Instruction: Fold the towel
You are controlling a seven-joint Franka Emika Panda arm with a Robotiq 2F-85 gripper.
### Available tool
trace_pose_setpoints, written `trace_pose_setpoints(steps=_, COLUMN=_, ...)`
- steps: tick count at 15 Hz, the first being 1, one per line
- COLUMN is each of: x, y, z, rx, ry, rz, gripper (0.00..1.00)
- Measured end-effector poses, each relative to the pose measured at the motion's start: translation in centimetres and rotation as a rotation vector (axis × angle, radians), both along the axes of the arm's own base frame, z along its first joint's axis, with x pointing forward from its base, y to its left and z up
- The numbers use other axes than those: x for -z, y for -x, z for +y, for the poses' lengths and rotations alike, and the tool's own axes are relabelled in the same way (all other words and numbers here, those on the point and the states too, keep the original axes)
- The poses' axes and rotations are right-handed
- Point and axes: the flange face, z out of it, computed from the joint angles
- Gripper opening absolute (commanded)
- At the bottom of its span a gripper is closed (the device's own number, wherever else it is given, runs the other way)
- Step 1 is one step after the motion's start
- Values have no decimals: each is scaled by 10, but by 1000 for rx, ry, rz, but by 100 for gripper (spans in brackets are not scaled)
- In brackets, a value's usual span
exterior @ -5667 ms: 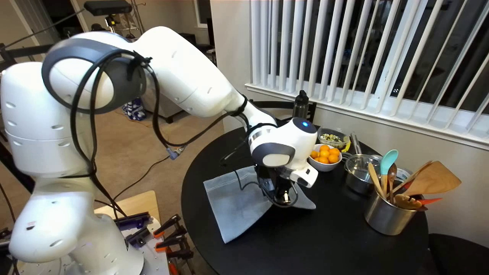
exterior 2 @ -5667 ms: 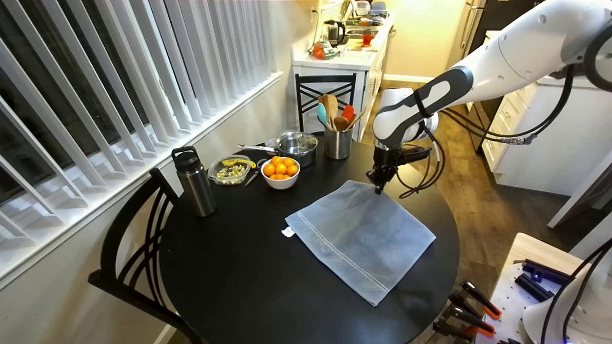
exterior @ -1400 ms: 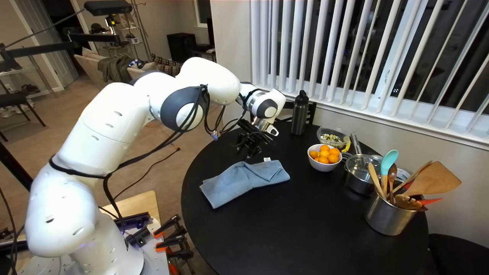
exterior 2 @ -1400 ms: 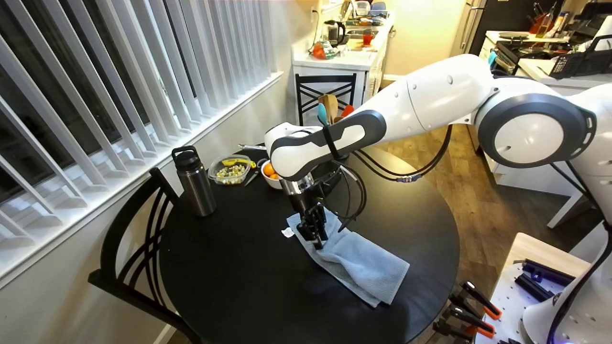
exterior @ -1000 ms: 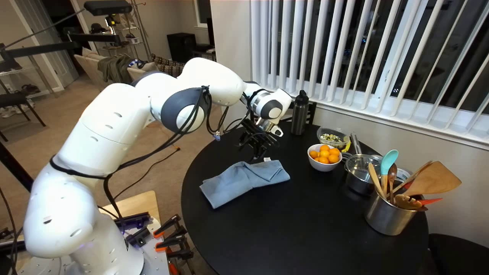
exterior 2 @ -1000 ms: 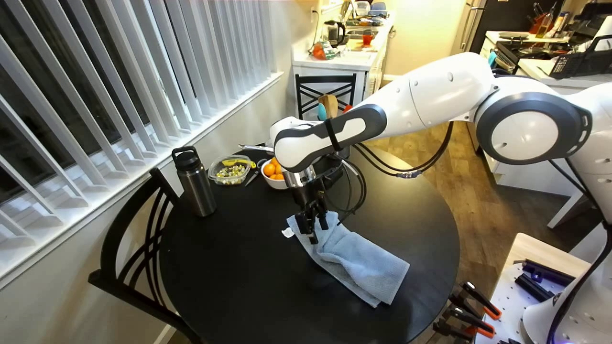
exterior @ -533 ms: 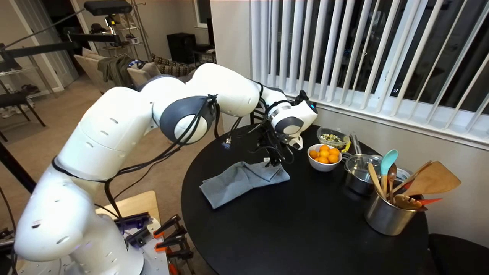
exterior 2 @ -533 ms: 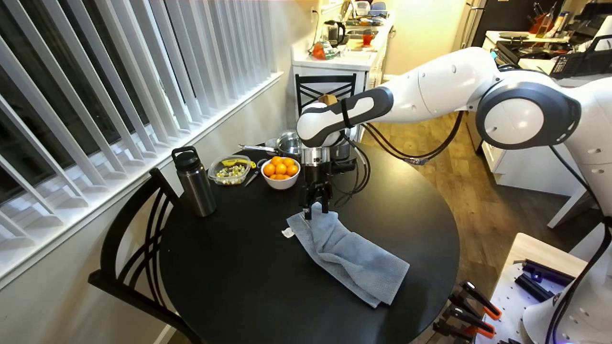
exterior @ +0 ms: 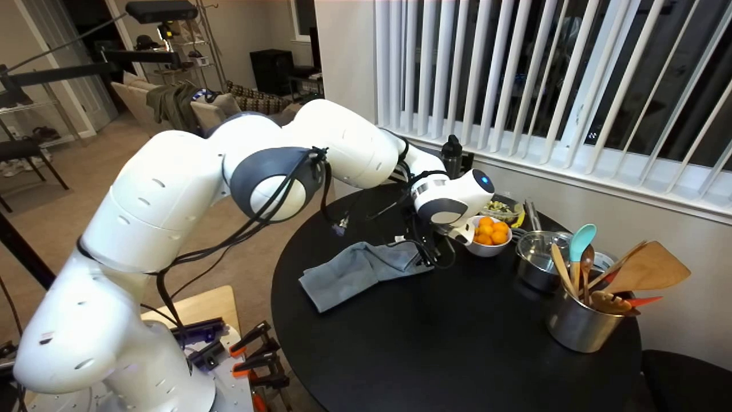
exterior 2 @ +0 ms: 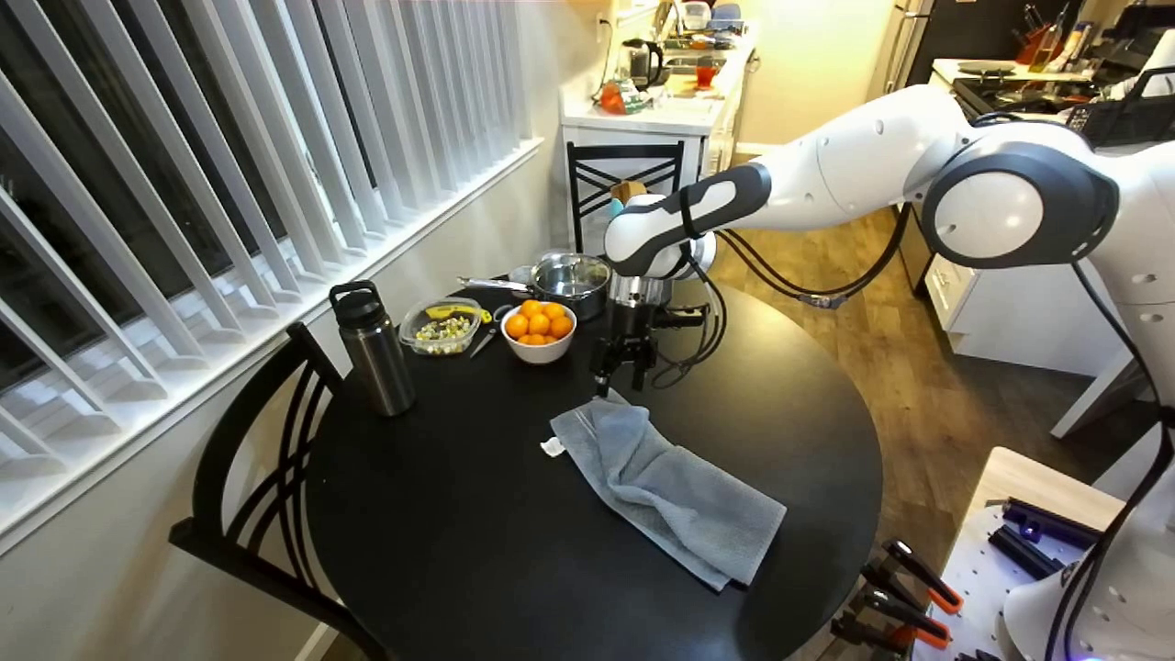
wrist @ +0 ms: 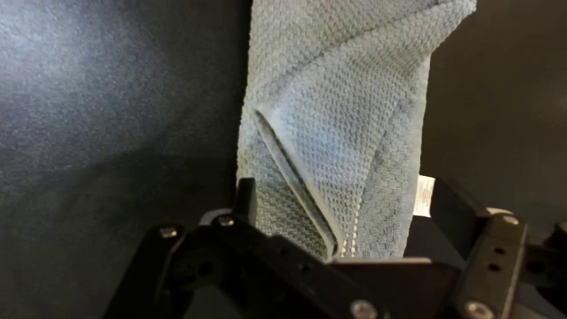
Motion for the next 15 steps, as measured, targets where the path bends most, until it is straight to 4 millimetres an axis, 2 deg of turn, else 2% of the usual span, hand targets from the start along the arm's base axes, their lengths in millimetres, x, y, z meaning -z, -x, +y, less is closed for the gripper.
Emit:
trace_pose_setpoints(steps=3, x=-2, y=-3, z=1, rx=18, ry=11, rz=-20, gripper=100)
trace_pose_setpoints(steps=5, x=-5, y=-10, z=1, rx=96, ry=49, rz=-99, gripper=100)
trace_pose_setpoints(steps=7, x=-11, y=-9, z=10, rx=176, ry=89, rz=-180, gripper=100)
trace_pose_setpoints(steps=12, x=-37, y=24, z=42, rx=388, ry=182, rz=-347, gripper=100)
trace_pose_setpoints(steps=15, x=-44, y=52, z=40, rx=514, ry=263, rz=-383, gripper=100)
